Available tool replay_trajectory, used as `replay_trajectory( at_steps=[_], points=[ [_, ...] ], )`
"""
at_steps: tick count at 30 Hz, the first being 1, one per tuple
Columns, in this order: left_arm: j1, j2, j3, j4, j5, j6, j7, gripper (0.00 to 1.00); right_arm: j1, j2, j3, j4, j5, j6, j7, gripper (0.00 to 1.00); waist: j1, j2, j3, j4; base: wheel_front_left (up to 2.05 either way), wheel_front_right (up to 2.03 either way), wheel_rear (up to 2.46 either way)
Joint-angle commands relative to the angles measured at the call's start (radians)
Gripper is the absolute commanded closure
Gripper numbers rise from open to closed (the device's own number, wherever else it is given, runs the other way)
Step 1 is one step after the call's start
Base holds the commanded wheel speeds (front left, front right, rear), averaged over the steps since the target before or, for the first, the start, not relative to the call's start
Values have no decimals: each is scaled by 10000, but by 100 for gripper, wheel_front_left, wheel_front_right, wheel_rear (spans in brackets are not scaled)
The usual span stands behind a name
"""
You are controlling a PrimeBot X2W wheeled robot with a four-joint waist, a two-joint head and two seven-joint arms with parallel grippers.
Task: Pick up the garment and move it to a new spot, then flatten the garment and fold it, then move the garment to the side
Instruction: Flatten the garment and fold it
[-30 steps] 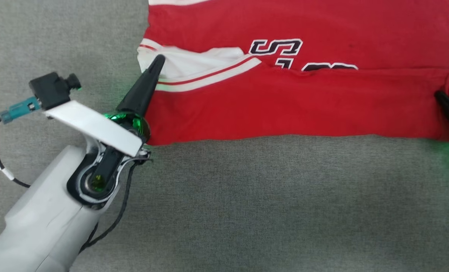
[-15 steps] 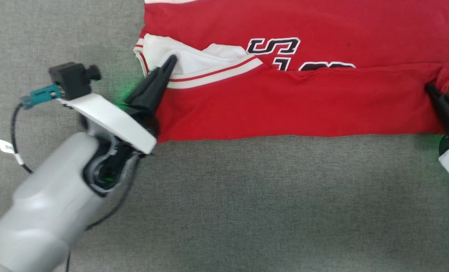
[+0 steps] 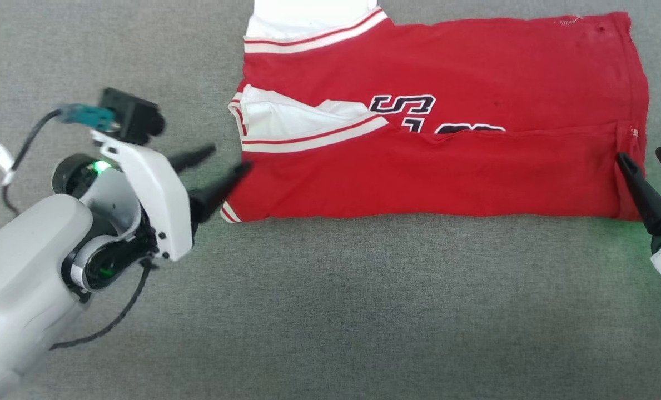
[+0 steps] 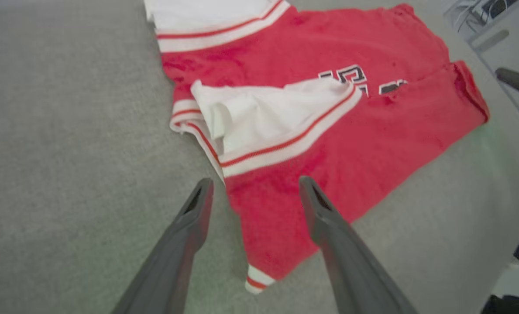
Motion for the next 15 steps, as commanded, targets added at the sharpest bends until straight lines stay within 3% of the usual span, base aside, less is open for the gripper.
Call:
replay_trajectory(
  at_steps=[1, 7, 11, 12, 13, 15],
  points=[
    [-189, 164, -166, -344, -197, 229, 744, 0, 88, 80, -17, -43, -45, 0, -43, 0, 0, 0, -58, -11, 0, 0, 0],
    [-499, 513, -649, -1010, -1225, 1339, 3685, 0, -124, 326, 89, -415, -107, 0, 45, 0, 0, 0, 288, -575, 0, 0, 0],
    [-412, 536, -871, -595, -1727, 1441, 4595, 0, -242, 411, 100, -450, -108, 0, 1, 0, 0, 0, 538, -939, 0, 0, 0],
    [-340, 499, -933, -516, -1861, 1438, 4809, 8, -267, 408, 93, -434, -107, 0, -24, 0, 0, 0, 591, -1007, 0, 0, 0],
    [-289, 462, -978, -484, -1902, 1391, 4947, 25, -279, 418, 106, -423, -100, 0, -54, 0, 0, 0, 638, -1077, 0, 0, 0],
    [-303, 422, -944, -397, -1949, 1355, 4931, 89, -271, 394, 128, -419, -92, 0, -102, 0, 0, 0, 726, -1185, 0, 0, 0]
  ],
)
